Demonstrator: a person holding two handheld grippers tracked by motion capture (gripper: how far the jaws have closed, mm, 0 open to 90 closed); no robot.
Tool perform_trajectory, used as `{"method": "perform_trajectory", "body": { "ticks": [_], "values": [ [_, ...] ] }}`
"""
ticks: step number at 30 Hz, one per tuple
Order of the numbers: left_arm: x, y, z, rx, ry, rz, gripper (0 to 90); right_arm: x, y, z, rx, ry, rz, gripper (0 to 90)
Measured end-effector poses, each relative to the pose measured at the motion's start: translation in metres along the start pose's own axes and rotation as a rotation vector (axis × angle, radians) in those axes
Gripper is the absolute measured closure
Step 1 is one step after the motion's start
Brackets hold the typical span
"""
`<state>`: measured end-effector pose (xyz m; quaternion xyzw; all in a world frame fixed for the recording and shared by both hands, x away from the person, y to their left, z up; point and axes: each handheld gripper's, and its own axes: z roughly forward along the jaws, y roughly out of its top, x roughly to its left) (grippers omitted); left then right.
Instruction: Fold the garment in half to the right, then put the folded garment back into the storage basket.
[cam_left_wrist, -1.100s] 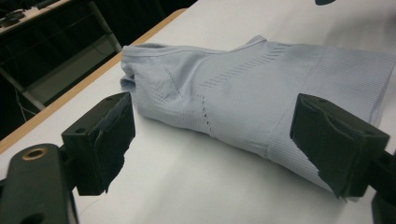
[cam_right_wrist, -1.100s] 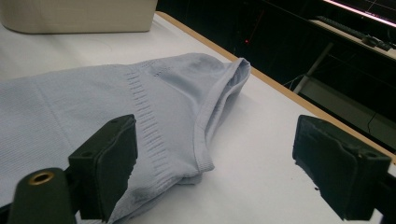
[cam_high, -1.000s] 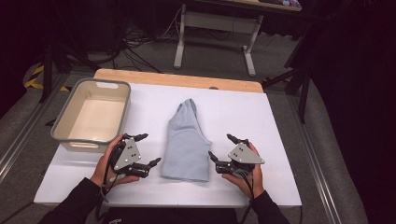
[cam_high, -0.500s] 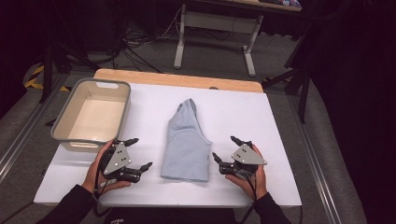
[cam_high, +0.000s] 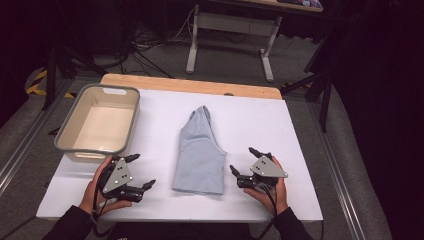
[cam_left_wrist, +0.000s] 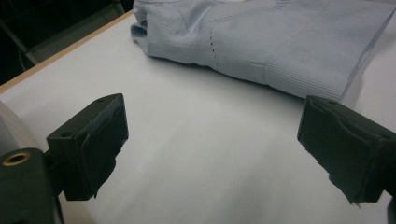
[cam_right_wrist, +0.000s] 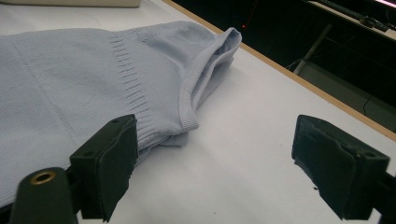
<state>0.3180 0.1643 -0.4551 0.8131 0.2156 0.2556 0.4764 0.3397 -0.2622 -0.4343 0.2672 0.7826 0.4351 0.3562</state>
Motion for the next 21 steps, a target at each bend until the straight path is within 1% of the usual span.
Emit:
{"method": "perform_trajectory", "body": {
  "ticks": [4,7,11,15,17,19,21],
  "values": [
    [0.0002,-0.001,-0.002,0.0,0.006,-0.002,9.6,-0.0008,-0.0006,-0.0003,-0.009,0.004,0.001,15.2],
    [0.0004,-0.0025,-0.0031,0.002,0.007,-0.006,9.5,-0.0004,-0.0007,0.0004,-0.019,0.017,-0.004,15.2],
    [0.0011,-0.004,-0.0051,0.005,0.009,-0.012,9.4,0.0013,0.0007,0.0014,-0.023,0.02,-0.014,15.2],
    [0.0002,-0.0057,-0.0061,0.011,0.013,-0.017,10.0,0.0017,0.0019,0.0037,-0.025,0.025,-0.005,15.3],
    [-0.0022,-0.007,-0.0056,0.027,0.018,-0.01,10.8,0.0024,0.0035,0.0056,-0.023,0.026,-0.003,15.4],
    [-0.0037,-0.0064,-0.0053,0.029,0.015,-0.005,10.9,0.0034,0.0052,0.006,-0.028,0.024,-0.01,15.7],
    [-0.0057,-0.0052,-0.0045,0.029,0.012,-0.004,11.0,0.0041,0.0056,0.0065,-0.032,0.032,-0.009,15.7]
  ]
}}
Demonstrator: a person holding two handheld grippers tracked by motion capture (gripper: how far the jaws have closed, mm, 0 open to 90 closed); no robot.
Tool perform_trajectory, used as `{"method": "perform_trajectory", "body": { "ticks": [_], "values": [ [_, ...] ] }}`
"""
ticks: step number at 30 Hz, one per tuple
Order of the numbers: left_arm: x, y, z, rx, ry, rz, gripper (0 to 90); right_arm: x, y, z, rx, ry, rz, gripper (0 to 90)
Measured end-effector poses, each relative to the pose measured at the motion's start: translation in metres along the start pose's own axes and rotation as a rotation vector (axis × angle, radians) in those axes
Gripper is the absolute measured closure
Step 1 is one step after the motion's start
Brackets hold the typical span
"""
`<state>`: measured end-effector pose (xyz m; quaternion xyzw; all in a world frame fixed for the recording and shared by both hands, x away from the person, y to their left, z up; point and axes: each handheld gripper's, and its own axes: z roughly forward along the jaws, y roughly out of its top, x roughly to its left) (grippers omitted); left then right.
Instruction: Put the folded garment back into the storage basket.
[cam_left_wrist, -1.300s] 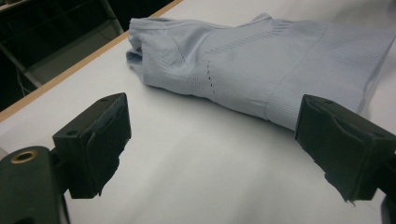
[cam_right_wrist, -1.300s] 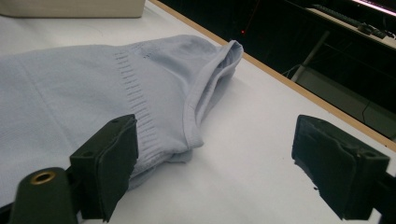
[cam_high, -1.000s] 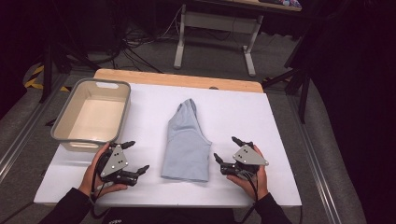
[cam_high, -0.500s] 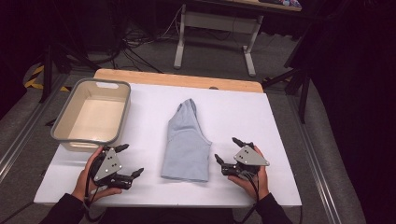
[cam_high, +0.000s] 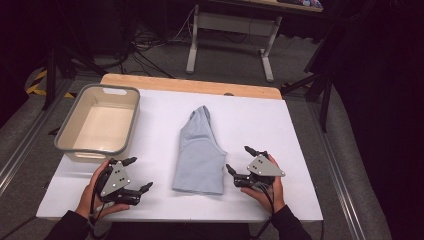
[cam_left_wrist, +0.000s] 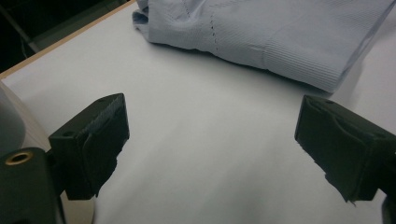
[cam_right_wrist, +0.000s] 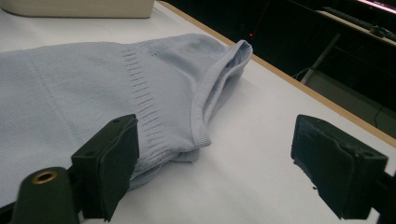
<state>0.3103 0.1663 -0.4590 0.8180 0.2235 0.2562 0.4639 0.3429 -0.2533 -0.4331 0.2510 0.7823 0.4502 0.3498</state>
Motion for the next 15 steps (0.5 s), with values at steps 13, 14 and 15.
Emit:
{"method": "perform_trajectory", "body": {
  "ticks": [13,14,15],
  "values": [
    [-0.0042,0.004,0.0064,0.026,0.0,-0.016,13.4,-0.0014,-0.0004,-0.0012,0.006,-0.008,0.002,16.6],
    [-0.0048,0.0053,0.0078,0.034,-0.001,-0.021,14.8,-0.0014,-0.0007,-0.0014,0.01,-0.008,0.003,17.4],
    [-0.0051,0.0066,0.0093,0.042,-0.017,-0.03,14.6,-0.0015,-0.0009,-0.0013,0.016,-0.013,0.003,18.3]
  ]
}}
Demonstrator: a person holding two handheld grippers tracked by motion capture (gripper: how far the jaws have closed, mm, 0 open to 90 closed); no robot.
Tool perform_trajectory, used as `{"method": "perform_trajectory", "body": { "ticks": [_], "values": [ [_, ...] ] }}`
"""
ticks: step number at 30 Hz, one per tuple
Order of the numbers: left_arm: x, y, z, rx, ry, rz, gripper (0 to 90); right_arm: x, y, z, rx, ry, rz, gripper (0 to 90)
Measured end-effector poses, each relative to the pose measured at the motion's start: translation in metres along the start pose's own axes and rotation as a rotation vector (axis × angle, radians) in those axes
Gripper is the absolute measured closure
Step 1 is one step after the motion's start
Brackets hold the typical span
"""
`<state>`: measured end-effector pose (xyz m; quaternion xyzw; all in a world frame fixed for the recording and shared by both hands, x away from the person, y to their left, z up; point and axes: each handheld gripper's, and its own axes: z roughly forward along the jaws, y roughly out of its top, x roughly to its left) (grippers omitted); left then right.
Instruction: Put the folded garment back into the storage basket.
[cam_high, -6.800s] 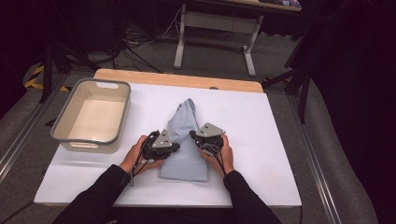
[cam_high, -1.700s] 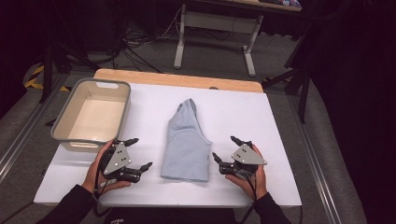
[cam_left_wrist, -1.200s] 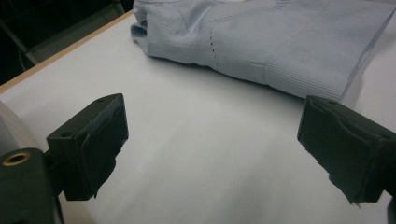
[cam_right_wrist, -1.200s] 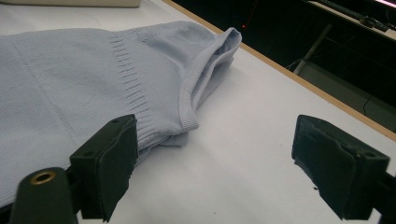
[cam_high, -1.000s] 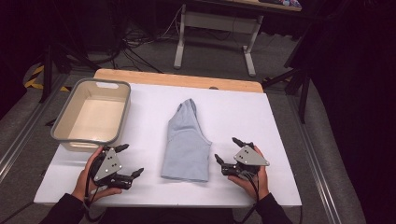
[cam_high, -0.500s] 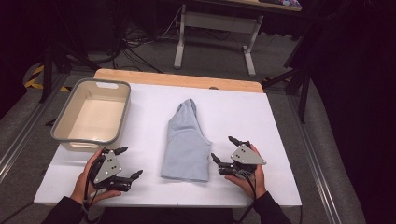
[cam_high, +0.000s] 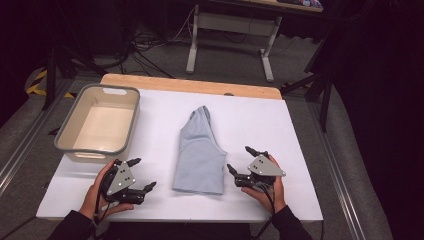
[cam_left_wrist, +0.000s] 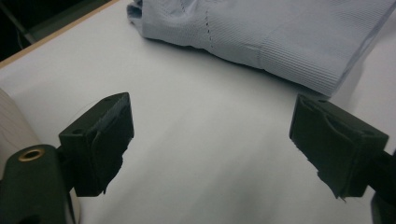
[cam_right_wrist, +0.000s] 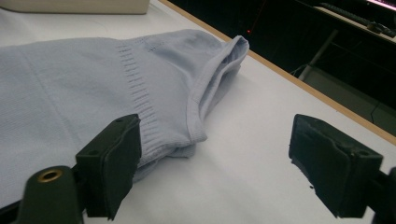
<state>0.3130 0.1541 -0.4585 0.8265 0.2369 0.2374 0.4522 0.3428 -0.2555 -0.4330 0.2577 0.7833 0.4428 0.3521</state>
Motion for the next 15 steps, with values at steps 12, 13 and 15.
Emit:
{"method": "perform_trajectory", "body": {
  "ticks": [12,13,15],
  "values": [
    [0.001,0.029,0.038,0.046,-0.216,-0.16,15.6,0.001,-0.001,0.006,0.046,-0.007,0.026,20.1],
    [0.002,0.031,0.041,0.049,-0.225,-0.171,15.4,0.001,-0.001,0.006,0.049,-0.008,0.025,20.2],
    [0.003,0.035,0.049,0.06,-0.249,-0.194,15.5,0.002,-0.002,0.007,0.057,-0.011,0.022,20.2]
  ]
}}
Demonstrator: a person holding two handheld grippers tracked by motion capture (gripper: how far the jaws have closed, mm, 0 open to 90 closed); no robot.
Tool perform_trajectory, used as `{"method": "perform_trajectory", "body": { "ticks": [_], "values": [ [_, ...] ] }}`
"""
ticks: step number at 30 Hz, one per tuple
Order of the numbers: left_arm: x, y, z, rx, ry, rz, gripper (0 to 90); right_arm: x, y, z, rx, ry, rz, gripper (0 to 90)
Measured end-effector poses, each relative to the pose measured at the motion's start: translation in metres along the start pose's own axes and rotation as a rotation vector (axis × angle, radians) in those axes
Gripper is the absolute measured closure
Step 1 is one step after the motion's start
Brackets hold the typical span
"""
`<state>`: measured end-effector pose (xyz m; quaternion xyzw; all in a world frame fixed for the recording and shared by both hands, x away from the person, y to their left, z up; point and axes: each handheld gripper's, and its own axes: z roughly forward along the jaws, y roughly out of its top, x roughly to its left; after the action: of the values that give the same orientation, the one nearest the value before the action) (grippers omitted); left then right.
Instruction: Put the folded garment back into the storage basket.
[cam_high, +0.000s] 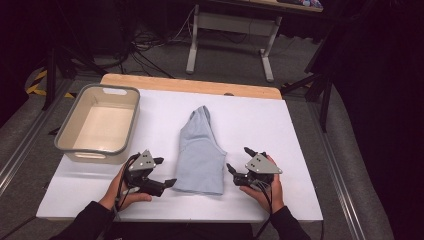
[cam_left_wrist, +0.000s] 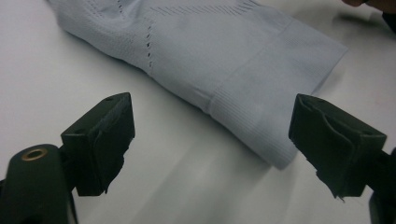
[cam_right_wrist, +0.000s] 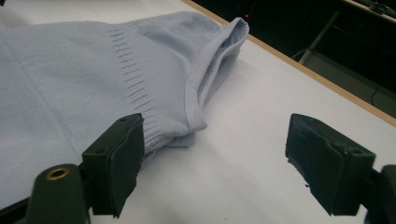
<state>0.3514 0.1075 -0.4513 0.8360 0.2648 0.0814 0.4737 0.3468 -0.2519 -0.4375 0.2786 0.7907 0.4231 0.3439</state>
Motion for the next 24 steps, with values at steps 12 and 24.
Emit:
{"method": "perform_trajectory", "body": {
  "ticks": [12,24],
  "values": [
    [0.022,0.018,0.041,0.084,0.007,-0.107,11.4,0.001,0.0,0.003,0.009,-0.004,0.0,20.0],
    [0.023,0.026,0.065,0.146,-0.086,-0.145,11.4,0.004,0.003,0.009,0.021,-0.003,-0.018,20.6]
  ]
}}
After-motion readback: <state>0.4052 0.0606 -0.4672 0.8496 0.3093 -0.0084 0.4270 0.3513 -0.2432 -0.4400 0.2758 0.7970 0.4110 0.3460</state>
